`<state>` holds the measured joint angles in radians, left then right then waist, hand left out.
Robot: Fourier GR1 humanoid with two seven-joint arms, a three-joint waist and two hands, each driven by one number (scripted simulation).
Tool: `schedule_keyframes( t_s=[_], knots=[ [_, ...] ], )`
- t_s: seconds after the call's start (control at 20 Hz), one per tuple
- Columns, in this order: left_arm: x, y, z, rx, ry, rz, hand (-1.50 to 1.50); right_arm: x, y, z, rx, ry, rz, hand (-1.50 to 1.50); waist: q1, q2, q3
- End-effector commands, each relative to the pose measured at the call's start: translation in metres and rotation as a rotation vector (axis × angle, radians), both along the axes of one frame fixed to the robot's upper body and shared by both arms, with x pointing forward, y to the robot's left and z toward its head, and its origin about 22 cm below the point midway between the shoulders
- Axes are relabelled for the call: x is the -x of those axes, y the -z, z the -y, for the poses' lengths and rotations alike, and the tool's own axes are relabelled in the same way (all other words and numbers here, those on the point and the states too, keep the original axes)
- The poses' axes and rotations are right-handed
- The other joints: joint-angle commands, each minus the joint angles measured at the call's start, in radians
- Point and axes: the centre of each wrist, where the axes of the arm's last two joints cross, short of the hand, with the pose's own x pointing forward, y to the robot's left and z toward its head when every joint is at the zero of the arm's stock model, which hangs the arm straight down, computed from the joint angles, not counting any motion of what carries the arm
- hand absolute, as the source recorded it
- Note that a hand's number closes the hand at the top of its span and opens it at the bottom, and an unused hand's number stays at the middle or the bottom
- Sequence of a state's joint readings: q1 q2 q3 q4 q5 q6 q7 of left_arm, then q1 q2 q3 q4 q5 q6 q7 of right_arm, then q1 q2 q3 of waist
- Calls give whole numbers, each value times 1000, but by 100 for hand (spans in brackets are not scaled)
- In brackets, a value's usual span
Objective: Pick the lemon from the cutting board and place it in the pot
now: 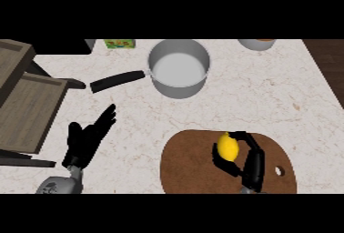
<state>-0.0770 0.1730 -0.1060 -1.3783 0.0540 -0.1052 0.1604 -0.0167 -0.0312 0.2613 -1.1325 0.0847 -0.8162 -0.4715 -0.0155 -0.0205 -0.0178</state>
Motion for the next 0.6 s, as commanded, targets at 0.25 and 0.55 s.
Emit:
schedule_keyframes(
  t_s=[0.25, 0.55],
  knots=[
    [-6, -3, 9, -2, 1, 3, 0, 21, -22, -74, 133, 86, 47, 150, 9, 15, 10],
    [7, 8, -2, -1, 3, -1, 0, -29, -51, -72, 174, 90, -8, 150, 13, 12, 6]
  ],
)
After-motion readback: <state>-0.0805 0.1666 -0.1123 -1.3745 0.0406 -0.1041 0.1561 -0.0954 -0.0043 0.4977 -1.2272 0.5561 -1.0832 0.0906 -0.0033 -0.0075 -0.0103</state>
